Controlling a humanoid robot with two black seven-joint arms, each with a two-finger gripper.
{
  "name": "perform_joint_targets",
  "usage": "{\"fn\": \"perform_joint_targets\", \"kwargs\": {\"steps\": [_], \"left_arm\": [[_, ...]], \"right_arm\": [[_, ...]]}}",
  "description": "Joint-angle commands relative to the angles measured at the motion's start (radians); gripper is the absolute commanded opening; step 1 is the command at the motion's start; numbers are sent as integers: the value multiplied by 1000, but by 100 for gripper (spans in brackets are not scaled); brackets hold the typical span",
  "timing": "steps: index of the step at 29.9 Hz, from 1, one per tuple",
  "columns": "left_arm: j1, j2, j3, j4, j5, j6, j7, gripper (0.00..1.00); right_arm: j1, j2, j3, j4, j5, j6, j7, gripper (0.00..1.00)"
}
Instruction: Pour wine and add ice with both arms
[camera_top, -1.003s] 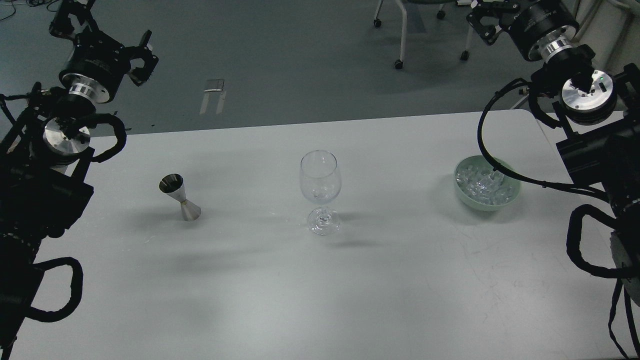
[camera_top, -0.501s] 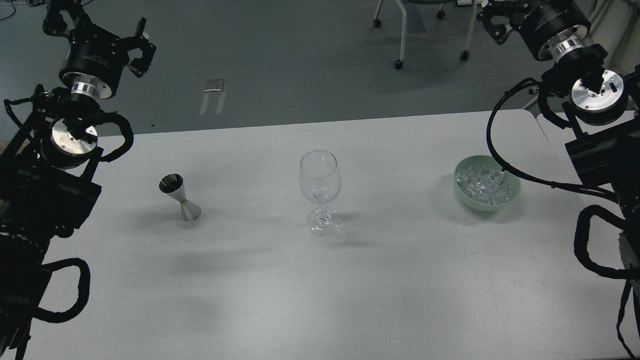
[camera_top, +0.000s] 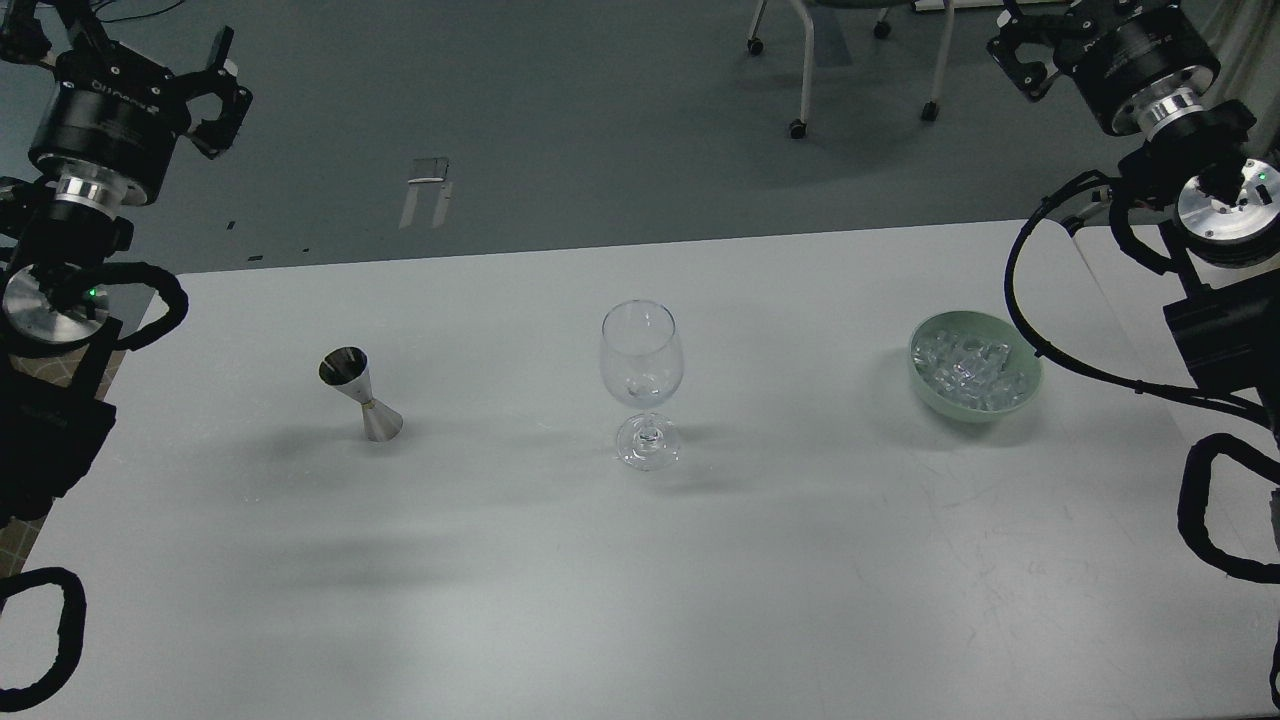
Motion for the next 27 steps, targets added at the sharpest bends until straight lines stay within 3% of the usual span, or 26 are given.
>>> {"fn": "perform_joint_targets", "kwargs": {"steps": [1, 5, 15, 17, 22, 27], "left_arm": [[88, 48, -11, -76, -2, 0, -4, 98], [270, 89, -34, -298, 0, 0, 0, 98], [619, 94, -224, -631, -33, 31, 12, 98], [718, 99, -244, -728, -89, 41, 54, 98], [886, 88, -266, -802, -239, 44, 160, 98], [970, 45, -261, -817, -264, 54, 195, 98]], "right_arm": [[-16, -4, 1, 7, 0, -1, 0, 100], [-27, -2, 1, 14, 0, -1, 0, 100], [-40, -11, 1, 25, 0, -1, 0, 100], [-59, -14, 1, 36, 0, -1, 0, 100], [-85, -16, 2, 50, 0, -1, 0, 100], [-100, -27, 2, 59, 0, -1, 0, 100]]}}
